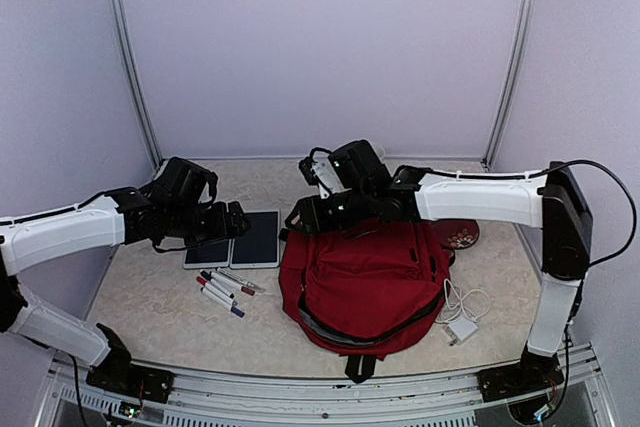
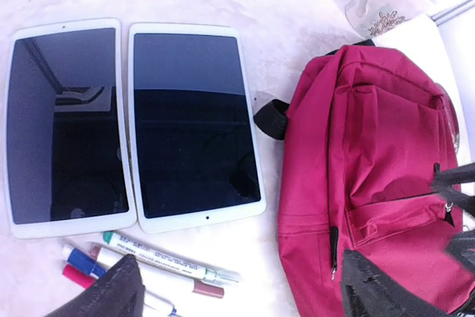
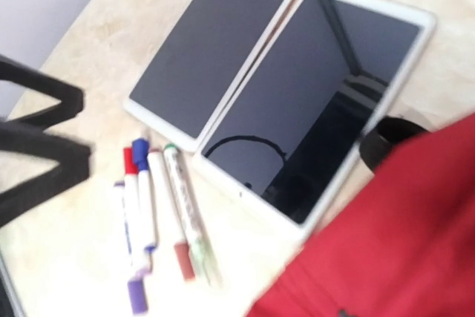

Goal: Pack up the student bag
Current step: Move the student bag to the center of the board, then move the pen to the corner of the board.

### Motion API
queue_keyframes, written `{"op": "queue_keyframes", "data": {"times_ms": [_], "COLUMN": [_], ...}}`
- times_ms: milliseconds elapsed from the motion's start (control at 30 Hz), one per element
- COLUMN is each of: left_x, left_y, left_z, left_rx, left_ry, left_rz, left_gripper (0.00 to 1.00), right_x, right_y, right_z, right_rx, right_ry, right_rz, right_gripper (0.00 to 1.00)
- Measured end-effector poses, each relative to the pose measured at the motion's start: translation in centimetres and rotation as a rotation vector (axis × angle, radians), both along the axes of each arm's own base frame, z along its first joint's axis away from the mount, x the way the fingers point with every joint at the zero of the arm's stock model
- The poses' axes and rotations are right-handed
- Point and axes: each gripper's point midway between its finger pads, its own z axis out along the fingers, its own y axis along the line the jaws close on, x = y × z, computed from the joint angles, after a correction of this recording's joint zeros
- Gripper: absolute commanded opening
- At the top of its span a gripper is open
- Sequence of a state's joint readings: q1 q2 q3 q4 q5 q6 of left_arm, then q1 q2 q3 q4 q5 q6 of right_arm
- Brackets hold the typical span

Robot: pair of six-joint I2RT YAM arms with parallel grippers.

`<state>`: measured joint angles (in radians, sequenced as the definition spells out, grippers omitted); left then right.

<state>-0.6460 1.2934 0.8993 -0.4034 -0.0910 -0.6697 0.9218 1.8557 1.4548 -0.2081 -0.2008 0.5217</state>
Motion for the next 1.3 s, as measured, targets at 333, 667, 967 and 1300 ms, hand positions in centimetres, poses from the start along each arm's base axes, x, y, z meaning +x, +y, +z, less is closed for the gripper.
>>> {"op": "queue_keyframes", "data": {"times_ms": [333, 667, 967, 1300], "left_x": [4.7, 7.6, 9.5, 10.3], "left_y": [1.8, 2.3, 3.3, 2.6], "left_z": [-7.1, -11.7, -12.5, -12.4], "left_rx": [-0.064, -0.078, -0.06, -0.1], "left_ry": [0.168, 0.245, 0.224, 0.2], "left_rz": [0.081, 0.116, 0.148, 0.121], "left_gripper": [0.57, 0.61, 0.62, 0.61], "right_x": [3.7, 7.8, 10.7, 10.9], "right_y": [6.8, 8.7, 7.4, 7.6], "right_z": [-7.5, -12.6, -14.1, -14.8], "right_rx": [-0.003, -0.047, -0.077, -0.094], "right_ry": [0.086, 0.134, 0.158, 0.165], "right_rz": [-0.012, -0.085, -0.157, -0.141], "right_gripper": [0.47, 0.52, 0.57, 0.59]}}
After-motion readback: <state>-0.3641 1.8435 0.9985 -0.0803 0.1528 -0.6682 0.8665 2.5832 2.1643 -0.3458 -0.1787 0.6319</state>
